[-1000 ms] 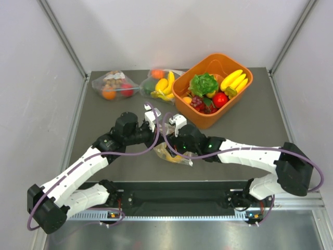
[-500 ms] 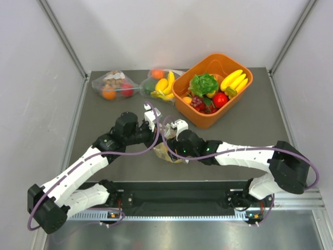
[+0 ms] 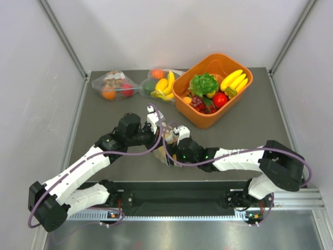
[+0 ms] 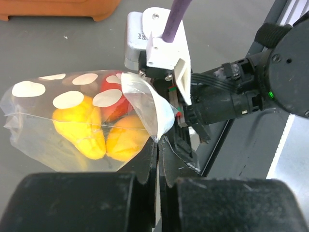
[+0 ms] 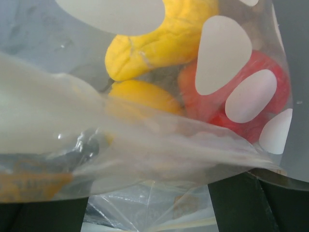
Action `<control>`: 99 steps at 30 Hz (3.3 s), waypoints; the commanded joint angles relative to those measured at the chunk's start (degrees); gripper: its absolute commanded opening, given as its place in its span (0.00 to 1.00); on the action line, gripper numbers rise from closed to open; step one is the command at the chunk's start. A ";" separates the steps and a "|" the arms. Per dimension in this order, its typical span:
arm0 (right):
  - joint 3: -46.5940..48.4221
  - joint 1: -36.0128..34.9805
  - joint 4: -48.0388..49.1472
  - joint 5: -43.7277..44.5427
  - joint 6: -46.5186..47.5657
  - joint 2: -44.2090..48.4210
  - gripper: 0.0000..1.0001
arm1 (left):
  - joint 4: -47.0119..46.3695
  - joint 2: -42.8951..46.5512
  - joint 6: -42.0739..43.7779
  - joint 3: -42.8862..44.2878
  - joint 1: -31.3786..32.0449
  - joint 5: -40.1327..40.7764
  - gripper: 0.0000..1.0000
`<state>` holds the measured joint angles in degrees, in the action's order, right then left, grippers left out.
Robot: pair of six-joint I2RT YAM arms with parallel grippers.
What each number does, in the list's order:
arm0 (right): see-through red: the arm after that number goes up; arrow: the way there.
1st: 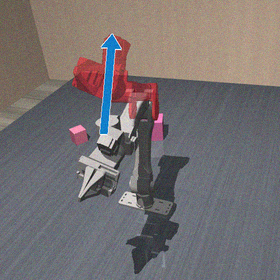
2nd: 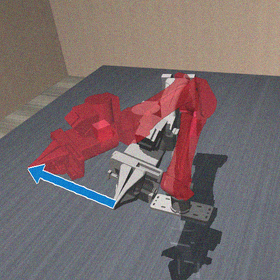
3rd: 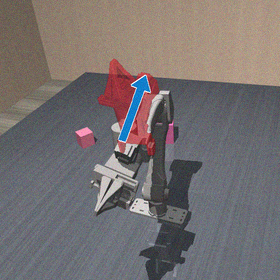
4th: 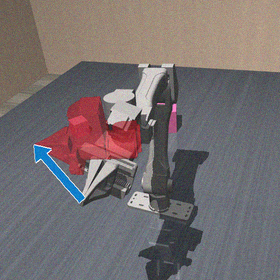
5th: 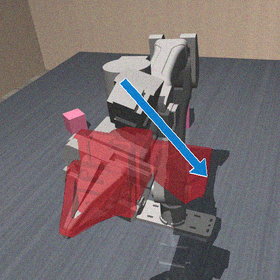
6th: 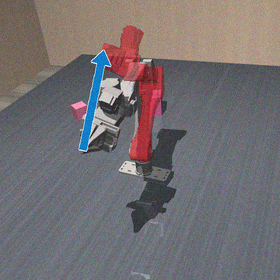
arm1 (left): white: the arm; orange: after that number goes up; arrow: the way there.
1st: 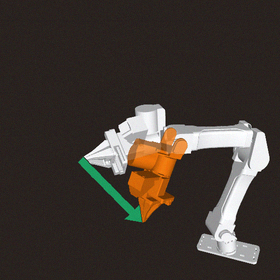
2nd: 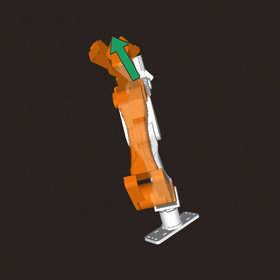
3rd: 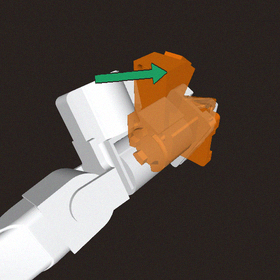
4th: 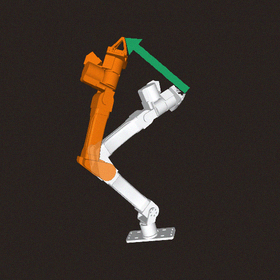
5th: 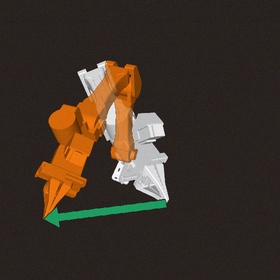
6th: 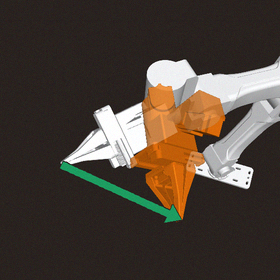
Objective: Open the zip-top bag and remove the fake food
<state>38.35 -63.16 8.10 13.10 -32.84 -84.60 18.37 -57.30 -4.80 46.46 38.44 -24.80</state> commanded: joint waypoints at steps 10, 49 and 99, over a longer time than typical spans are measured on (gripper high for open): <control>-1.52 -1.44 6.83 9.04 -2.93 -8.21 0.84 | -5.01 0.61 -0.21 1.09 0.15 -1.75 0.00; -2.77 -1.80 -20.57 18.10 7.69 50.41 0.41 | -2.02 -0.97 -0.56 2.32 0.24 9.86 0.00; 11.93 39.70 -15.66 -24.18 17.20 35.90 1.00 | -2.02 -0.97 -0.48 2.41 0.32 8.63 0.00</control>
<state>53.04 -21.39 -8.27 -6.92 -13.67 -51.92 18.15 -58.30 -5.04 46.72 38.79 -15.55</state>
